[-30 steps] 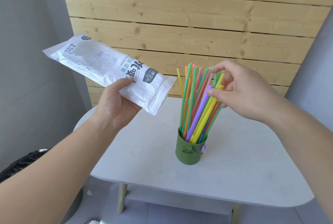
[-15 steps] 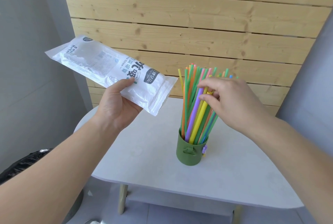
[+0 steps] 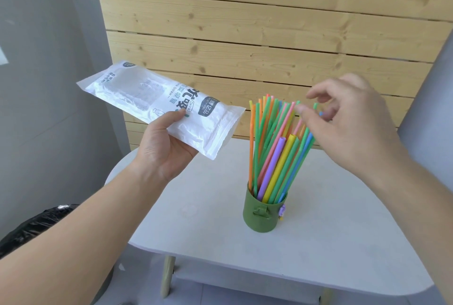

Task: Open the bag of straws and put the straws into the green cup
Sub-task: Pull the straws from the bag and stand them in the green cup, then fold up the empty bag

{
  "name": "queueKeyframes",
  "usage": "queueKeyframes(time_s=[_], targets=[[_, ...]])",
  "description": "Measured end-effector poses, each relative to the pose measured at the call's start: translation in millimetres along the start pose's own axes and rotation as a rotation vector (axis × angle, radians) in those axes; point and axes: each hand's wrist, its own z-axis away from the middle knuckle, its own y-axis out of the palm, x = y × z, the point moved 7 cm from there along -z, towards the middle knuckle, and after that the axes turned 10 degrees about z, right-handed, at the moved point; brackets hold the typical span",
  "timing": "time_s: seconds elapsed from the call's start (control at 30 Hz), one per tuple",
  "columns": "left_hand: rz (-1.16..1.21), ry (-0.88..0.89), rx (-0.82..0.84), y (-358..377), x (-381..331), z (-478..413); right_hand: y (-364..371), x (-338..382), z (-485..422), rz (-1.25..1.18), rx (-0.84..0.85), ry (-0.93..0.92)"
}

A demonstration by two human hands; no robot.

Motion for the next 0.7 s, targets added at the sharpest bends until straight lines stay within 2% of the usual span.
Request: queueKeyframes(time_s=[0.07,0.1,0.23,0.3,0.4,0.5,0.6,0.7], targets=[[0.013,-0.006,0.011,2.7,-1.1,0.9,-7.9,5.6,2.1,-0.088,-0.034,0.066],[0.021,-0.011,0.019,4.6,-1.5,1.7,-1.8,10.3,4.3,-0.162,0.053,0.112],[0.026,0.004,0.028,11.2,-5.5,7.2,54.7,46.8,36.4,-0.591,0.620,0.350],[0.003,0.013,0.034,13.1,-8.9,12.1,72.6,65.1,49.9,-0.778,0.728,0.460],[-0.069,0.007,0.042,13.1,-20.8,23.0,86.5,86.5,52.2,-0.985,0.719,0.574],[-0.176,0.002,0.029,9.7,-37.7,38.8,95.5,107.2,45.0,-1.145,0.652,0.596],[-0.261,0.017,-0.019,-7.1,-62.2,57.8,109.6,130.6,44.7,-1.160,0.646,0.569],[-0.321,0.042,-0.120,-40.7,-93.3,81.8,130.0,159.1,53.7,-1.146,0.713,0.566]])
